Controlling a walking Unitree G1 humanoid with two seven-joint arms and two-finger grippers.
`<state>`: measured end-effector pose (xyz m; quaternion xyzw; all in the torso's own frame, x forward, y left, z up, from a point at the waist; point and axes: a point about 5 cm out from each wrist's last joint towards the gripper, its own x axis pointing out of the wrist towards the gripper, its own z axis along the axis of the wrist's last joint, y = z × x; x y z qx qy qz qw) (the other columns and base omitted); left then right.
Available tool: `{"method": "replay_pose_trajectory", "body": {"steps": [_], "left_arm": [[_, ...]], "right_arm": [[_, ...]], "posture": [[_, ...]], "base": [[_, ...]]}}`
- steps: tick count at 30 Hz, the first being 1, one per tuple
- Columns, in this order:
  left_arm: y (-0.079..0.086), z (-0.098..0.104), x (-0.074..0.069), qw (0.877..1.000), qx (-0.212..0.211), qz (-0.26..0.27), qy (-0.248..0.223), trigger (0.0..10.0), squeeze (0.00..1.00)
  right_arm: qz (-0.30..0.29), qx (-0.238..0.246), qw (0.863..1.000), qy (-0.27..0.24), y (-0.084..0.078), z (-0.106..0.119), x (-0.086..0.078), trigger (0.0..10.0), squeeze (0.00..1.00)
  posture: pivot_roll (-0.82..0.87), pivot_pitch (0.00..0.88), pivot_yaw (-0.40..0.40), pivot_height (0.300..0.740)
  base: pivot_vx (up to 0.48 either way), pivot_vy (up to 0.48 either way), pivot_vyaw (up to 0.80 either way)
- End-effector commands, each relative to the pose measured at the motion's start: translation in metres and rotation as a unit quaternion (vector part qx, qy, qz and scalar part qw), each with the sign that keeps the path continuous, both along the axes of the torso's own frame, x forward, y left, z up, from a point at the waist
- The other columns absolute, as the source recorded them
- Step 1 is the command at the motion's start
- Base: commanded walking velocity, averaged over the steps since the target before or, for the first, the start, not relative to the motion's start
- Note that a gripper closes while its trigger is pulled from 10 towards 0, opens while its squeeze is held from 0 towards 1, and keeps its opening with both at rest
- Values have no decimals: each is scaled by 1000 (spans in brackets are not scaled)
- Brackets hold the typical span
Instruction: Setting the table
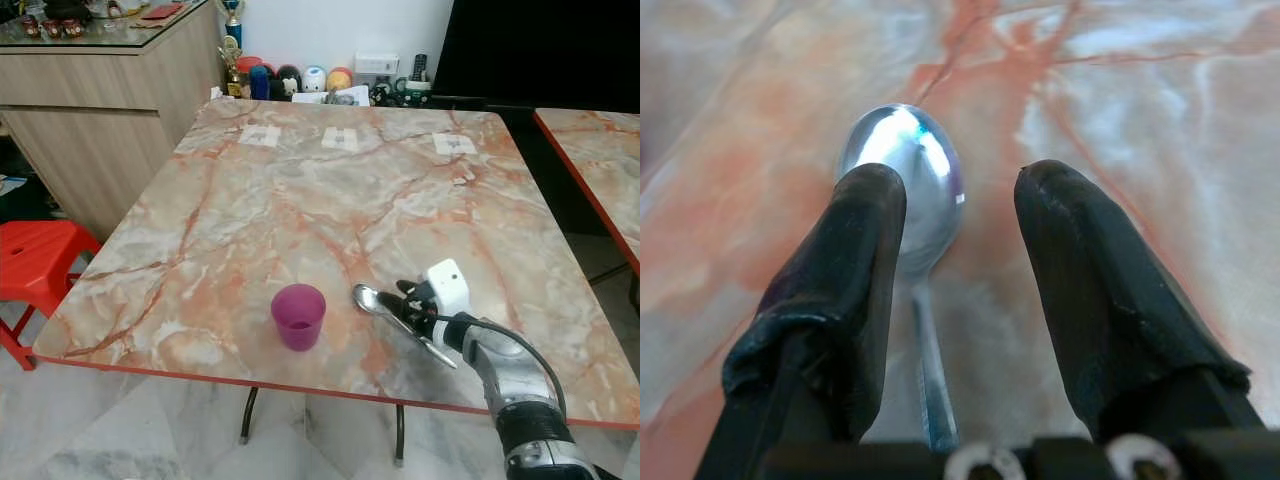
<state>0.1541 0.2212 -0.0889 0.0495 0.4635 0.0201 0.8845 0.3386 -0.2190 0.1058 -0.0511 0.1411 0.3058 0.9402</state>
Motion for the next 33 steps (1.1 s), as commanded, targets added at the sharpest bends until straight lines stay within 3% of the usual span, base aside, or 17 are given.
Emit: {"method": "replay_pose_trajectory", "body": {"steps": [1, 21, 33], "left_arm": [[3, -2, -6, 1000, 6, -5, 15, 10000, 0], [2, -3, -7, 1000, 5, -12, 17, 10000, 0], [1, -3, -8, 1000, 5, -14, 20, 10000, 0]], "right_arm": [[15, -11, 1000, -7, 0, 5, 2, 10000, 0], [40, -35, 999, 11, -4, -4, -2, 10000, 0], [53, -31, 998, 7, -10, -6, -14, 10000, 0]], "posture": [[22, 100, 12, 740], [4, 75, 14, 740], [-9, 73, 15, 740]], "base": [[0, 0, 0], [0, 0, 0], [0, 0, 0]]}}
